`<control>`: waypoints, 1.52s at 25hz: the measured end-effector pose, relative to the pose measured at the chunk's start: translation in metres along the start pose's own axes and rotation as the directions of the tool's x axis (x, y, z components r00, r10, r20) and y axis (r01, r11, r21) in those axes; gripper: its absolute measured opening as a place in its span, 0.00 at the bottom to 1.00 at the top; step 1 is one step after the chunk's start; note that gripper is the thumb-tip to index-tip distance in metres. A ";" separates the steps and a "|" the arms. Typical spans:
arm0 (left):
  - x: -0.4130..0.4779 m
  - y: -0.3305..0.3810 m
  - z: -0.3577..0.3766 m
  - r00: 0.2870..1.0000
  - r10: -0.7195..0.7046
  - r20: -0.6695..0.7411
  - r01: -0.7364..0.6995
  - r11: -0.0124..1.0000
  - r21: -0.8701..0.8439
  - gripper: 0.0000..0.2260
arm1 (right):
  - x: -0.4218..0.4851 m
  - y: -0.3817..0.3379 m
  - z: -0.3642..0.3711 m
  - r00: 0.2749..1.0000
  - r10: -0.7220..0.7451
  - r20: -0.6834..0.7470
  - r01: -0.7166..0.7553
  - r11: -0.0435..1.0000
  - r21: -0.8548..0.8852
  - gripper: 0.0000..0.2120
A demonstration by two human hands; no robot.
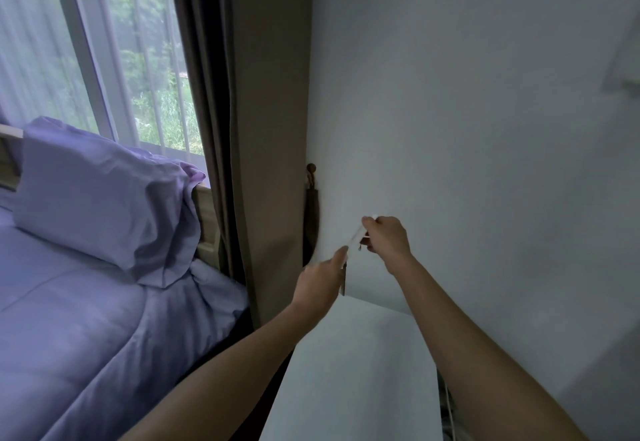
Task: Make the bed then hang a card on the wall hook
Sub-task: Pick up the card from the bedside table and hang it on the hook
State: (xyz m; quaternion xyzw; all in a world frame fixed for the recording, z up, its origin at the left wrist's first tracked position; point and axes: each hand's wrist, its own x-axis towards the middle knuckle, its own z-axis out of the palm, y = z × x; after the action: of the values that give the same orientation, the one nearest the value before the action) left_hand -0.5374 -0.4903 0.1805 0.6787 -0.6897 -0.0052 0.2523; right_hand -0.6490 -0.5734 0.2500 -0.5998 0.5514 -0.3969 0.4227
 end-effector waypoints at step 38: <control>-0.045 -0.066 0.192 0.722 -0.515 0.461 0.672 0.679 -0.295 0.08 | 0.001 0.288 0.023 0.931 0.275 0.238 -0.306 0.947 0.101 0.17</control>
State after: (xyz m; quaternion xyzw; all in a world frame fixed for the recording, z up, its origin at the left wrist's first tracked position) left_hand -0.5462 -0.5174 -0.0252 0.7800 -0.4391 -0.3621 0.2601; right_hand -0.7209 -0.5826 -0.0300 -0.5215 0.5553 -0.2977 0.5754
